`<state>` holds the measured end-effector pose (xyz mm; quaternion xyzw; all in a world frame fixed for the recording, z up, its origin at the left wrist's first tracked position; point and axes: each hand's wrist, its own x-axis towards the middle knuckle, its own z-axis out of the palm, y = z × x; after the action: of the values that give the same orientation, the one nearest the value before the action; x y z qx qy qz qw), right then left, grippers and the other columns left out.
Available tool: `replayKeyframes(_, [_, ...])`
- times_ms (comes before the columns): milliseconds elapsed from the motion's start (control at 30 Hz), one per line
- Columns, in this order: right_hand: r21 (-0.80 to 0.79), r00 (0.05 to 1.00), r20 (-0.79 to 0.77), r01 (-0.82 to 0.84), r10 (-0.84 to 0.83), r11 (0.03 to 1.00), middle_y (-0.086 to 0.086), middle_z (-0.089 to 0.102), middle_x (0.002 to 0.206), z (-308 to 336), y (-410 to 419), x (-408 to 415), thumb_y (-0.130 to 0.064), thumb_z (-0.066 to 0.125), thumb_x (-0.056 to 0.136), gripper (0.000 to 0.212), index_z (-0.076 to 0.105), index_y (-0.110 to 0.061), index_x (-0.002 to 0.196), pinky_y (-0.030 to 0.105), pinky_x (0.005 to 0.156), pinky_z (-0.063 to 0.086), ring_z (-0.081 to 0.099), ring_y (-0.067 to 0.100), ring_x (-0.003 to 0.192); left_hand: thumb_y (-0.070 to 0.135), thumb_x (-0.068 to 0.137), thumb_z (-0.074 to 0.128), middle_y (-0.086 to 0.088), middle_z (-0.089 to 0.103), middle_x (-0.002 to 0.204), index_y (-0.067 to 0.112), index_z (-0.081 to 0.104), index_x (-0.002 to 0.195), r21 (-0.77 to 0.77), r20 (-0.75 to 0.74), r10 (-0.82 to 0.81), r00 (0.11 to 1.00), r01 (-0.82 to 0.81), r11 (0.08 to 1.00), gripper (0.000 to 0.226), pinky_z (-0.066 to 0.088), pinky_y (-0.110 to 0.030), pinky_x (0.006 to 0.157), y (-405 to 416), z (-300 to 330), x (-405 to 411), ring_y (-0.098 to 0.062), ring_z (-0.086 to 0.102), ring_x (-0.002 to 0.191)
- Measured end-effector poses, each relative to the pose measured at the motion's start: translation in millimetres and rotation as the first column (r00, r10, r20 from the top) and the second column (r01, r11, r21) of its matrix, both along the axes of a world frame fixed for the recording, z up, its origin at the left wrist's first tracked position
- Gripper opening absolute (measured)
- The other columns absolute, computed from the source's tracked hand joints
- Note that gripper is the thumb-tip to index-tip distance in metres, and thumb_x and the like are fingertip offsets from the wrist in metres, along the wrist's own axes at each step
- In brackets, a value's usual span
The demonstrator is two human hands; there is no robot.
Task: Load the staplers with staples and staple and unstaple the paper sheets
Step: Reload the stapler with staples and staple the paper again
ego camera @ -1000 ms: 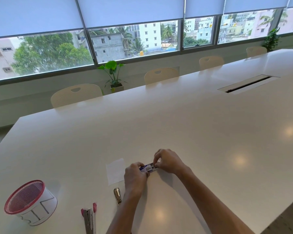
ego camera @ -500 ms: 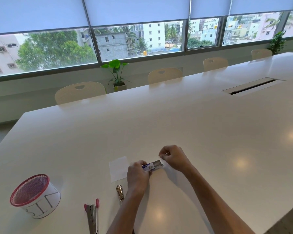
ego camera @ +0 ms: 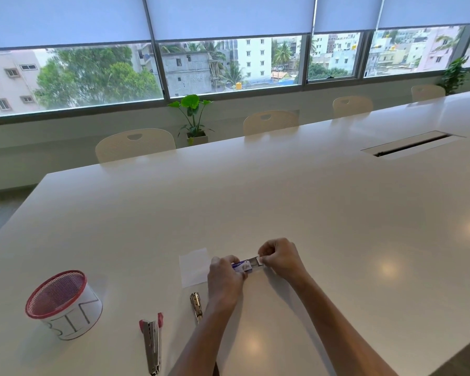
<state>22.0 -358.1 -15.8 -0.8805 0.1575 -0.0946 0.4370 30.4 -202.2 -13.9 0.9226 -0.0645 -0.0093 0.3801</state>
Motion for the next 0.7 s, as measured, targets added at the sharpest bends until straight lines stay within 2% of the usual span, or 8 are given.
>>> replayKeyframes(100, [-0.021, 1.000, 0.006, 0.018, -0.018, 1.000, 0.000, 0.073, 0.073, -1.3, 3.5, 0.7, -0.007, 0.073, 0.065, 0.015, 0.075, -0.015, 0.076, 0.023, 0.068, 0.049, 0.065, 0.012, 0.070, 0.018, 0.073, 0.076, -0.010, 0.060, 0.103, 0.022, 0.072, 0.104, 0.004, 0.002, 0.003, 1.000, -0.003, 1.000, 0.032, 0.037, -0.019, 0.071, 0.1, -0.2, 0.3, -0.022, 0.061, 0.092])
replayKeyframes(333, [-0.072, 1.000, 0.025, 0.001, 0.001, 0.997, -0.005, 0.070, 0.071, -2.8, 15.2, -0.6, -0.007, 0.073, 0.068, 0.014, 0.075, -0.016, 0.078, 0.015, 0.062, 0.042, 0.062, 0.007, 0.066, 0.018, 0.074, 0.076, -0.009, 0.060, 0.103, 0.021, 0.072, 0.105, 0.008, 0.019, -0.012, 1.000, 0.011, 1.000, 0.032, 0.037, -0.019, 0.070, 1.2, -2.4, 1.6, -0.021, 0.061, 0.091])
replayKeyframes(533, [-0.067, 1.000, 0.017, -0.022, 0.024, 0.997, -0.003, 0.074, 0.076, -4.1, 25.2, -0.9, -0.008, 0.071, 0.070, 0.014, 0.076, -0.016, 0.080, 0.024, 0.070, 0.050, 0.065, 0.011, 0.073, 0.019, 0.075, 0.076, -0.008, 0.058, 0.101, 0.020, 0.071, 0.106, 0.016, 0.042, -0.028, 0.999, 0.027, 1.000, 0.031, 0.040, -0.020, 0.072, 2.0, -5.5, 2.2, -0.022, 0.061, 0.091])
replayKeyframes(700, [-0.048, 1.000, 0.025, 0.014, -0.012, 0.999, -0.004, 0.075, 0.078, -6.3, 30.5, -2.1, -0.008, 0.067, 0.073, 0.015, 0.077, -0.016, 0.080, 0.022, 0.072, 0.050, 0.067, 0.009, 0.075, 0.019, 0.076, 0.074, -0.009, 0.059, 0.102, 0.020, 0.071, 0.106, 0.020, 0.047, -0.034, 0.998, 0.034, 0.999, 0.030, 0.041, -0.022, 0.073, 2.1, -6.0, 2.4, -0.023, 0.061, 0.092])
